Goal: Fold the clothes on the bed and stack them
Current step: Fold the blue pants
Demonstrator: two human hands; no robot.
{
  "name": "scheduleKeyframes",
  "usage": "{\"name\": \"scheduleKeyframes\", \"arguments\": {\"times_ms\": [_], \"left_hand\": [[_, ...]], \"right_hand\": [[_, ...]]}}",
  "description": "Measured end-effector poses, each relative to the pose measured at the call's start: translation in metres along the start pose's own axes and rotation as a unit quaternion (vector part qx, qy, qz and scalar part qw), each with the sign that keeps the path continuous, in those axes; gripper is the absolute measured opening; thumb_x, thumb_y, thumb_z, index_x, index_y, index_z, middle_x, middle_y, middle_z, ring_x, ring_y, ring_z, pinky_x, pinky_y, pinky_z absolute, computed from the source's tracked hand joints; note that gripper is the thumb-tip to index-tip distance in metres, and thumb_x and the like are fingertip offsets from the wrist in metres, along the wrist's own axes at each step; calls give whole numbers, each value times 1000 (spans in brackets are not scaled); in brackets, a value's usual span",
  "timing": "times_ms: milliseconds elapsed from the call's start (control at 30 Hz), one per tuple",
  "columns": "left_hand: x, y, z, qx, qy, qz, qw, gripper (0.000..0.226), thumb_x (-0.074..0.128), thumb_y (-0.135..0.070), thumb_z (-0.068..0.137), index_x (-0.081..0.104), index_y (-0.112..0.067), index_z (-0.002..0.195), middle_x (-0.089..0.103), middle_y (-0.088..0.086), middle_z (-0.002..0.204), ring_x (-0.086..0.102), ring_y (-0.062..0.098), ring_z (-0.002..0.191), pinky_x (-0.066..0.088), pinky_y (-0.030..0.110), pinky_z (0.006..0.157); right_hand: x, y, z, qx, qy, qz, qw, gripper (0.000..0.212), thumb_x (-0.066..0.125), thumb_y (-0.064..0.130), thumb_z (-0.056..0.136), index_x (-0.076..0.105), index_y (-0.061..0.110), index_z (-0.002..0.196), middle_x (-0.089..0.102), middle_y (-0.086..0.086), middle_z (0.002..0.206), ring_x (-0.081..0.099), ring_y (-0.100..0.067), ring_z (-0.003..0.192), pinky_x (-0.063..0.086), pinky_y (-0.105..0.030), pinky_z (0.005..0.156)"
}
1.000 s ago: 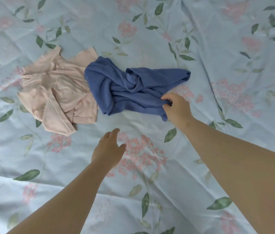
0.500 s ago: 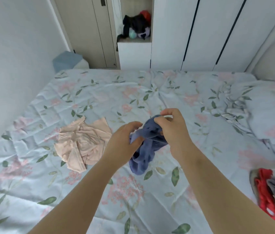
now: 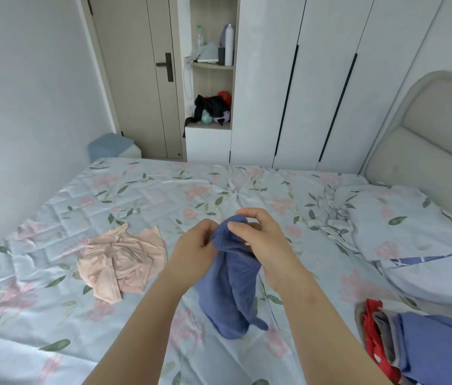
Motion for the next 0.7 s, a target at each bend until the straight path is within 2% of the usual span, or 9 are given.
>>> {"name": "scheduleKeyframes", "arguments": {"times_ms": [100, 167, 267, 367, 433, 500, 533, 600, 700], "left_hand": [[-3, 2, -9, -37, -22, -41, 998, 28, 50, -23, 96, 56, 4, 100, 57, 15, 82, 49, 18, 73, 41, 29, 66], [-6, 2, -13, -45, -31, -56, 997, 30, 51, -24, 96, 57, 5, 101, 57, 16, 82, 49, 17, 73, 40, 28, 66], [-14, 1, -16, -44, -61, -93, 993, 31, 55, -28, 94, 58, 2, 99, 61, 20, 86, 54, 19, 77, 45, 34, 71], [-19, -3, -19, -39, -81, -137, 986, 20, 54, -23, 95, 60, -5, 89, 59, 9, 77, 54, 15, 70, 45, 27, 65], [-19, -4, -20, -41, -75, -157, 984, 14, 52, -19, 96, 61, -9, 92, 65, 12, 86, 60, 20, 79, 50, 34, 75], [-18, -2, -19, -56, -74, -191, 977, 14, 50, -15, 97, 63, -8, 99, 67, 18, 99, 64, 29, 93, 50, 43, 86], [-18, 1, -18, -66, -73, -216, 972, 16, 50, -15, 97, 63, -6, 99, 67, 20, 100, 63, 32, 94, 50, 44, 86], [-20, 4, -15, -88, -72, -270, 956, 19, 50, -18, 97, 62, -4, 89, 67, 19, 89, 63, 29, 82, 52, 38, 75], [-24, 7, -10, -122, -94, -326, 933, 28, 51, -20, 97, 53, -9, 70, 59, 8, 67, 55, 17, 62, 49, 24, 54]], "right_hand": [[4, -8, -6, -10, 20, -49, 999, 18, 65, 14, 87, 59, 29, 95, 66, 4, 77, 64, -11, 76, 51, -23, 74], [6, -11, -8, -24, 24, -85, 996, 13, 63, 16, 88, 62, 29, 90, 65, 0, 76, 62, -12, 73, 50, -24, 73], [9, -12, -10, -46, 31, -54, 997, 9, 59, 23, 92, 66, 27, 87, 66, 10, 76, 63, 1, 70, 48, -12, 64], [14, -18, -12, -28, 57, -37, 997, 5, 61, 28, 90, 64, 30, 93, 67, 13, 90, 62, 6, 82, 45, -10, 69], [18, -24, -13, -11, 82, -52, 995, 15, 63, 30, 88, 62, 30, 103, 66, 9, 101, 62, 0, 95, 44, -15, 78], [20, -28, -14, -3, 104, -56, 993, 23, 66, 26, 86, 60, 30, 109, 66, 4, 107, 63, -6, 100, 48, -19, 82], [20, -30, -14, -2, 115, -61, 992, 26, 67, 21, 86, 60, 31, 109, 66, 1, 109, 63, -10, 101, 50, -21, 84], [19, -34, -13, -9, 121, -87, 989, 26, 66, 14, 86, 61, 34, 102, 68, 0, 102, 64, -11, 96, 50, -21, 85], [11, -40, -4, -16, 66, -91, 994, 18, 60, 11, 91, 64, 26, 82, 63, 2, 82, 58, -8, 81, 45, -12, 73]]}}
Point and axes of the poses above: each hand's wrist, its own z-axis towards the middle knuckle, its own x-axis out of the palm, y = z × x, the point moved 3 cm from there along z, towards the middle knuckle
